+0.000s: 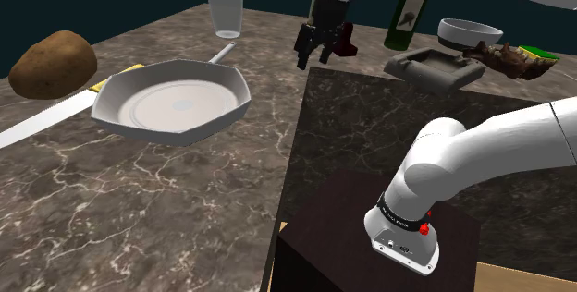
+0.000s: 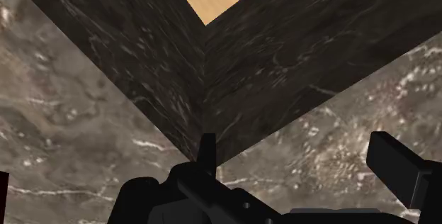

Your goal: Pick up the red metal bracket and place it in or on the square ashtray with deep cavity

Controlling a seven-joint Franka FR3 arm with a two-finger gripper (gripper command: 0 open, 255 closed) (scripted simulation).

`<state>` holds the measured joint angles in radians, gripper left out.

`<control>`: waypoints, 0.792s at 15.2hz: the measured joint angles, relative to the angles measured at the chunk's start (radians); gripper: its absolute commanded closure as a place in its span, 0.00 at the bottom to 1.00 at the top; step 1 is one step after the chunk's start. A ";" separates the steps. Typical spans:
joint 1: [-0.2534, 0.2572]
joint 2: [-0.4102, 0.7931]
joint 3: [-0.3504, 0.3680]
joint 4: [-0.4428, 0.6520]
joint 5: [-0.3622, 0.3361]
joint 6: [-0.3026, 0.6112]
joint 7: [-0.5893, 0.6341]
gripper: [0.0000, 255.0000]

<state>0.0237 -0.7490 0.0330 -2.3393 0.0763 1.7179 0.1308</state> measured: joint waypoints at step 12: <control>-0.122 0.242 -0.125 0.278 -0.090 -0.115 0.001 0.00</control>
<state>-0.0984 -0.5066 -0.0918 -2.0614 -0.0138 1.6030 0.1322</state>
